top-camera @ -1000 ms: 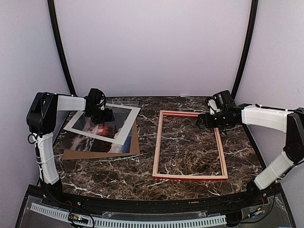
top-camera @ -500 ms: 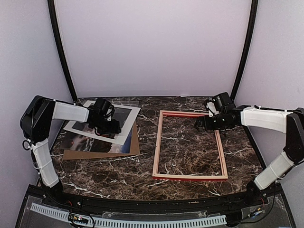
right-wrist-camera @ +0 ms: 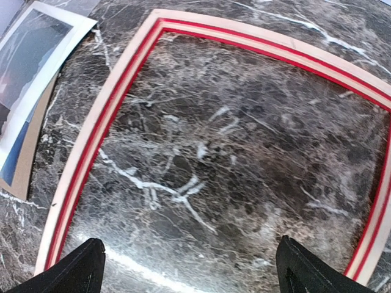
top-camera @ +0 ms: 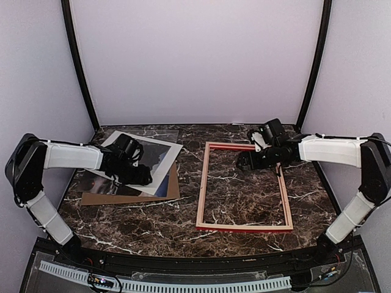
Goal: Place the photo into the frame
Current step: Pick up the glass panel from the mat board.
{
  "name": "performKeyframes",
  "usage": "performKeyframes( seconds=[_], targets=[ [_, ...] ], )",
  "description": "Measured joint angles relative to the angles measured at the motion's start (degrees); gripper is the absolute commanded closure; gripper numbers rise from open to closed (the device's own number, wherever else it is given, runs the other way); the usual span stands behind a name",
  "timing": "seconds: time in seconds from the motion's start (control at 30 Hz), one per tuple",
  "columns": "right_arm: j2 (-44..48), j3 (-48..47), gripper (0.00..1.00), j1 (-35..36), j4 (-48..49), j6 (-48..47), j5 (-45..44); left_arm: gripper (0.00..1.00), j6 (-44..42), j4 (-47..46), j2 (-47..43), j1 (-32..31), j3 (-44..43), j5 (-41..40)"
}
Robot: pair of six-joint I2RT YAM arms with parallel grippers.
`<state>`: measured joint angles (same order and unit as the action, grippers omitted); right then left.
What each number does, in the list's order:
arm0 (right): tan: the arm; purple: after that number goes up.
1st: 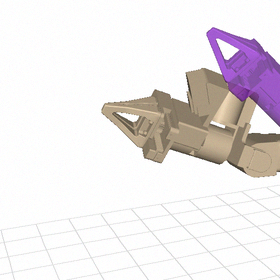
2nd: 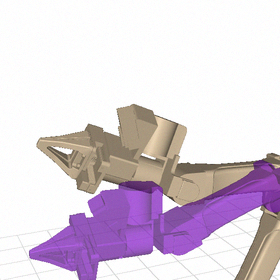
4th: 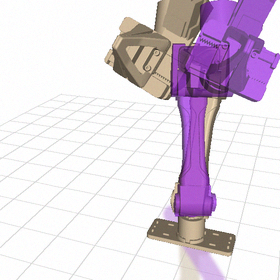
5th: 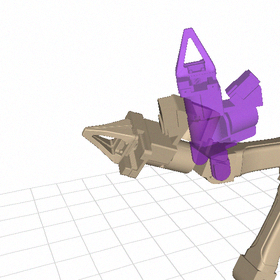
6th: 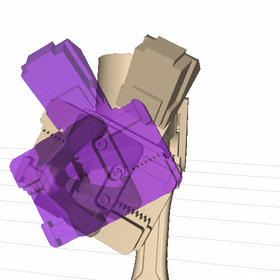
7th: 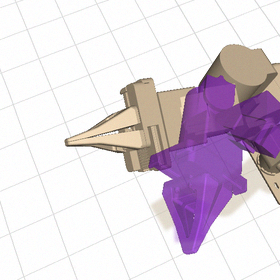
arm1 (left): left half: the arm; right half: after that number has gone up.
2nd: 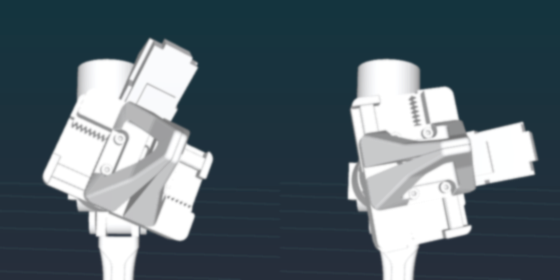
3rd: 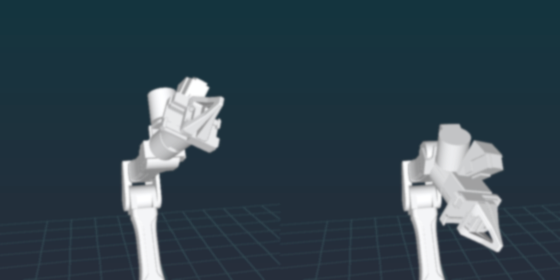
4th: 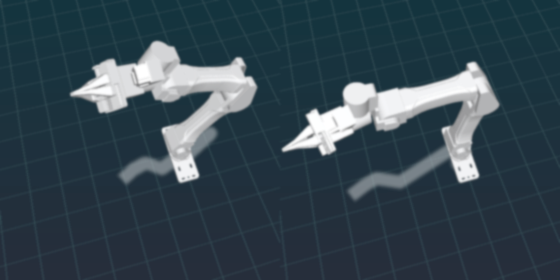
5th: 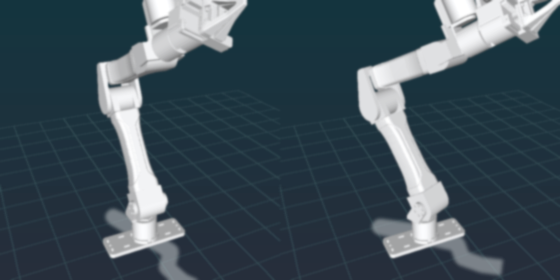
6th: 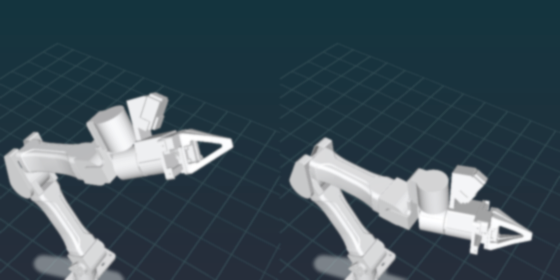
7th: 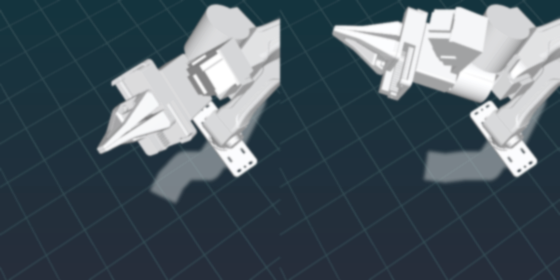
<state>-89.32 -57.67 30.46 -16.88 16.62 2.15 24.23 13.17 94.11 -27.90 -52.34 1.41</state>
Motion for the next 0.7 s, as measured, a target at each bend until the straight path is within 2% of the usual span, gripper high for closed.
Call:
performKeyframes(
  seconds=[0.17, 0.4, 0.7],
  targets=[
    [-5.4, -7.6, 0.01, 4.9, 0.3, 0.2, 1.9, 0.28, -1.3, 4.0, -3.2, 1.9, -5.7, -1.6],
    [-16.3, -21.7, 0.01, 11.2, 2.5, 2.0, 5.5, 0.26, -3.0, 5.2, -4.3, 12.3, -12.2, 1.0],
    [-36.4, -41.5, 0.03, 15.6, 4.3, 9.3, 10.4, 0.25, -6.6, 8.5, 3.1, 25.3, -24.0, 5.4]
  ],
)
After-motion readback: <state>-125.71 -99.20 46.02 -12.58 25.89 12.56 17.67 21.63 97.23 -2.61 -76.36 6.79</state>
